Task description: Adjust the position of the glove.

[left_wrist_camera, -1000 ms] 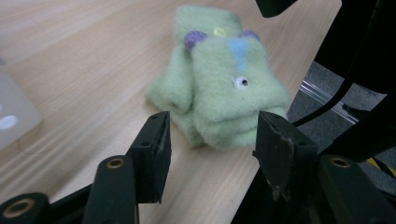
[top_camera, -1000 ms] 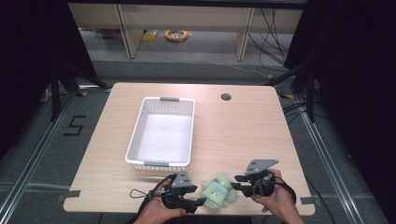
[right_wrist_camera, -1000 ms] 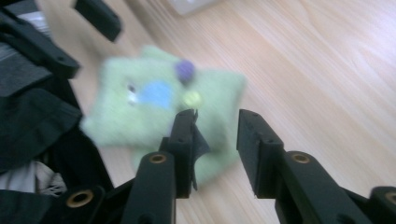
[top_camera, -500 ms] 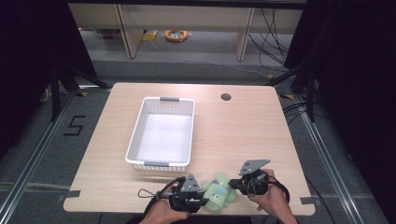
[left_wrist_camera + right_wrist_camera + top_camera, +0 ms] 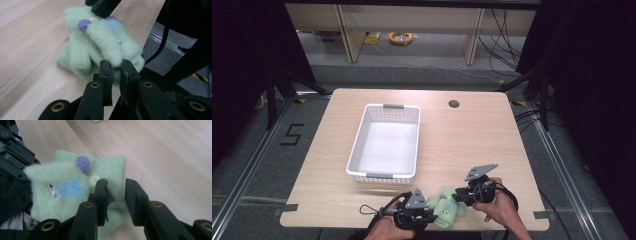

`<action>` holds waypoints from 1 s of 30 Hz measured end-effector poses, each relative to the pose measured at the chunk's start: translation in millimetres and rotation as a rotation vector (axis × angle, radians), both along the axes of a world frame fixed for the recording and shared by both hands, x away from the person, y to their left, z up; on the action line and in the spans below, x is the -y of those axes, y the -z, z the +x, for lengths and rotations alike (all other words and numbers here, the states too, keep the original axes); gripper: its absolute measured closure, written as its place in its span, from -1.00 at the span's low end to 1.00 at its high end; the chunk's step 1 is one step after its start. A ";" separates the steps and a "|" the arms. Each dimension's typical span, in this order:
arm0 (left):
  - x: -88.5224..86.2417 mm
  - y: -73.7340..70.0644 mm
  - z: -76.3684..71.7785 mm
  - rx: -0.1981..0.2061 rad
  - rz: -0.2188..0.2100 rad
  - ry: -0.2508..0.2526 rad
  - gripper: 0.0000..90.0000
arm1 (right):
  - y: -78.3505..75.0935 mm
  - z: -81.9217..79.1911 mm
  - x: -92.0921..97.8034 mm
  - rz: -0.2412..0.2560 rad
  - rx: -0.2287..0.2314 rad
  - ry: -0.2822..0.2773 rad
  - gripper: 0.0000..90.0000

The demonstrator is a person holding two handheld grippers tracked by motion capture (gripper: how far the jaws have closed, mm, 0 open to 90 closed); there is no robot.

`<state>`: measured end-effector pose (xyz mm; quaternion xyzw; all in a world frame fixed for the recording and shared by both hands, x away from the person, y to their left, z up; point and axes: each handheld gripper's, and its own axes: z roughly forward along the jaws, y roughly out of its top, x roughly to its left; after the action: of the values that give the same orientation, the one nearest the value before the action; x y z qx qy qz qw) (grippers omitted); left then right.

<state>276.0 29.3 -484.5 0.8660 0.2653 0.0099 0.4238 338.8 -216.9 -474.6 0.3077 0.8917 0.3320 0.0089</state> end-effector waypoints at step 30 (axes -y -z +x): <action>35.2 4.7 -4.5 -0.086 -0.102 0.026 0.57 | -9.3 35.1 -64.3 -0.036 0.050 -0.316 0.77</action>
<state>271.5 -5.8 -489.1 0.8463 0.2723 -0.0462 0.4556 373.9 -152.6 -465.3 0.1551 0.9343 0.3207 -0.0157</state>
